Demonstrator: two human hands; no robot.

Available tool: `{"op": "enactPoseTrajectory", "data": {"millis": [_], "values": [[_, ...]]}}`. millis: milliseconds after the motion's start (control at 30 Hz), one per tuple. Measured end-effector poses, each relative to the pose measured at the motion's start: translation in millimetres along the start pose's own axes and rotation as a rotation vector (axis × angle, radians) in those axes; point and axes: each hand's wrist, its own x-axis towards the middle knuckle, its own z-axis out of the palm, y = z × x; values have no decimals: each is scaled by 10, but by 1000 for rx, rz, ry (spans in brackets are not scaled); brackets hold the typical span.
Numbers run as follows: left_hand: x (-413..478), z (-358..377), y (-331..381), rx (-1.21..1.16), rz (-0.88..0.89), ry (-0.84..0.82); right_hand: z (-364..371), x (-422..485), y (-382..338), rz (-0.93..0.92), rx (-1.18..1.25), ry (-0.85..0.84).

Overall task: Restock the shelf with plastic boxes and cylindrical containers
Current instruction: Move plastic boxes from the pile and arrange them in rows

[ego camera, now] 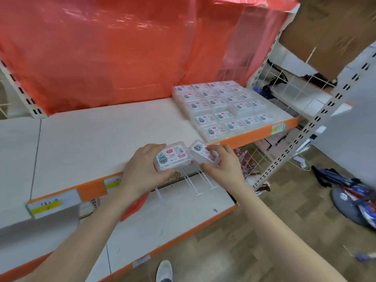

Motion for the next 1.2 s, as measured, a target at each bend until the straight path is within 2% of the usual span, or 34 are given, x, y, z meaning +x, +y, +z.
{"op": "enactPoseTrajectory", "data": {"millis": [400,633,1033,1200], "values": [[1061,452,145,18,74,1,-335,1017,534,20,-34,88],[1246,714,290,29,78,-52,-444,1265,820,27,-6,73],[1322,1084,495,-16,12,33,-528,1580,1145,-81,-27,-59],[1285,1152,484,-39,-6,69,-472,1617,1243,-162,-89,-33]]}}
